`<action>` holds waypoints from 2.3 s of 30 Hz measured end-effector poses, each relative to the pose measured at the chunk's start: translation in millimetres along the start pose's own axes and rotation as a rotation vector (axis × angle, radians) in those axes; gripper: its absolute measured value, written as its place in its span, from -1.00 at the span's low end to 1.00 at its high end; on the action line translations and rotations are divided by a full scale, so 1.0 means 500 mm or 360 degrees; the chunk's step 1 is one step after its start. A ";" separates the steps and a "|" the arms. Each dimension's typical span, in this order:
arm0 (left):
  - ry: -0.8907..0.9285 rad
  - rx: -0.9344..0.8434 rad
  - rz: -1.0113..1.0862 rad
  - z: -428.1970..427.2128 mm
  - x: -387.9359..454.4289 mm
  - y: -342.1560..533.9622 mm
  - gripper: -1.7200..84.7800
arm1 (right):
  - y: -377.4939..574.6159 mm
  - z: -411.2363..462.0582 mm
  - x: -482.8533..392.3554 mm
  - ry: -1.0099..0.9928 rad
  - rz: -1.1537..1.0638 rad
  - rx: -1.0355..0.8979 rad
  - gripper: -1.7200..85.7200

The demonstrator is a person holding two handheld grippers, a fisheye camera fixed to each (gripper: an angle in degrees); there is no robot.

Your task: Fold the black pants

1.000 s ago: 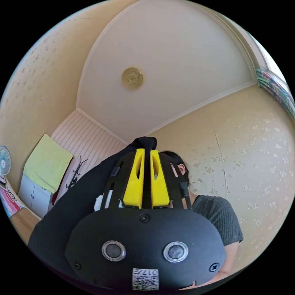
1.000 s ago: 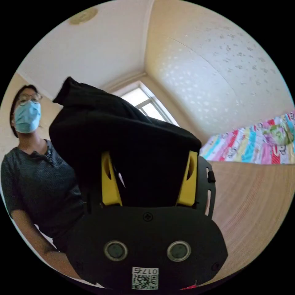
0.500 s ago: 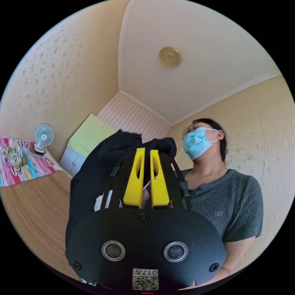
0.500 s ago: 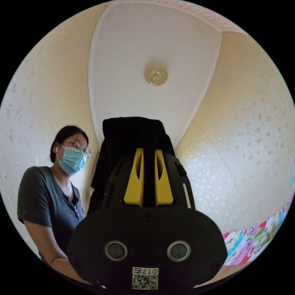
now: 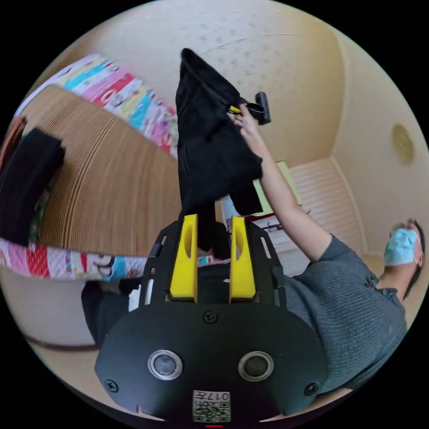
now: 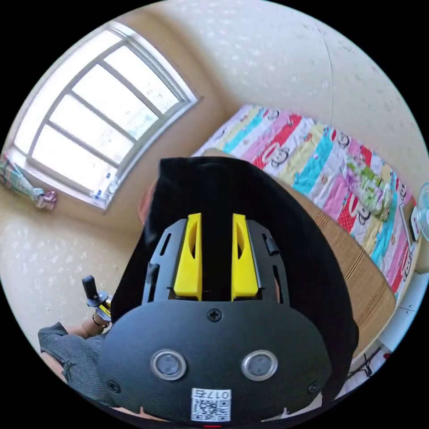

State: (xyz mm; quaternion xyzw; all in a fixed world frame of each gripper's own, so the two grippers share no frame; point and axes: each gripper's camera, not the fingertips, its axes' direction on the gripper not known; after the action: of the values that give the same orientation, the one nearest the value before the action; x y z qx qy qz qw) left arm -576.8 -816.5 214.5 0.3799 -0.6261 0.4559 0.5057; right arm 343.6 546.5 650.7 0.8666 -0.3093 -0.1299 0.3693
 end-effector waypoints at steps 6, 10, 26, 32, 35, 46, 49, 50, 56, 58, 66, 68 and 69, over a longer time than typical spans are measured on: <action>-0.0233 -0.0191 -0.0674 -0.078 -0.278 0.010 -0.59 | 0.243 0.329 0.169 -0.0449 0.0390 -0.0561 -0.90; -0.0189 -0.0302 -0.0873 -0.089 -0.396 -0.060 -0.58 | 0.589 0.371 0.335 -0.1312 0.1047 -0.0331 -0.94; -0.0260 -0.0432 -0.1438 0.018 -0.728 -0.527 -0.54 | 1.631 -0.006 -0.140 -0.1307 0.2429 0.2672 -0.95; -0.0355 -0.0440 -0.1367 0.064 -0.739 -0.640 -0.76 | 1.636 0.028 -0.398 -0.1343 0.2505 0.3156 -0.95; -0.0504 -0.0597 -0.1269 0.078 -0.736 -0.648 -0.88 | 1.641 0.016 -0.475 -0.1327 0.2430 0.3516 -0.95; -0.0909 -0.0413 -0.1243 -0.159 -0.684 -0.363 -0.93 | 1.513 -0.130 -0.295 -0.1447 0.2602 0.2407 -0.95; -0.0823 -0.0190 -0.1459 -0.201 -0.673 -0.258 -0.84 | 1.429 -0.156 -0.190 -0.1518 0.2508 0.2040 -0.94; -0.0806 -0.0161 -0.1531 -0.207 -0.672 -0.236 -0.83 | 1.413 -0.162 -0.170 -0.1512 0.2486 0.1966 -0.94; -0.0581 0.0114 -0.1918 -0.236 -0.625 -0.041 -0.81 | 1.256 -0.212 0.027 -0.1297 0.2321 0.1300 -0.92; -0.0644 0.0145 -0.1952 -0.245 -0.576 0.009 -0.81 | 1.176 -0.239 0.115 -0.1203 0.2161 0.1059 -0.91; -0.0910 0.0147 -0.2022 -0.260 -0.422 0.099 -0.81 | 0.905 -0.327 0.346 -0.0356 0.1741 0.0185 -0.72; -0.0935 0.0162 -0.2018 -0.259 -0.398 0.105 -0.81 | 0.860 -0.319 0.381 -0.0207 0.1646 0.0059 -0.68; -0.0966 0.0155 -0.2006 -0.258 -0.382 0.105 -0.81 | 0.836 -0.309 0.401 -0.0127 0.1590 -0.0010 -0.67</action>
State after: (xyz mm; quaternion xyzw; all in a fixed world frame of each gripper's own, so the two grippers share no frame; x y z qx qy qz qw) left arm -550.9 -675.2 26.7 0.8033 -0.3789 -0.0228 0.4590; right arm 385.2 282.2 1059.7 0.6060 -0.7000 0.0289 0.3768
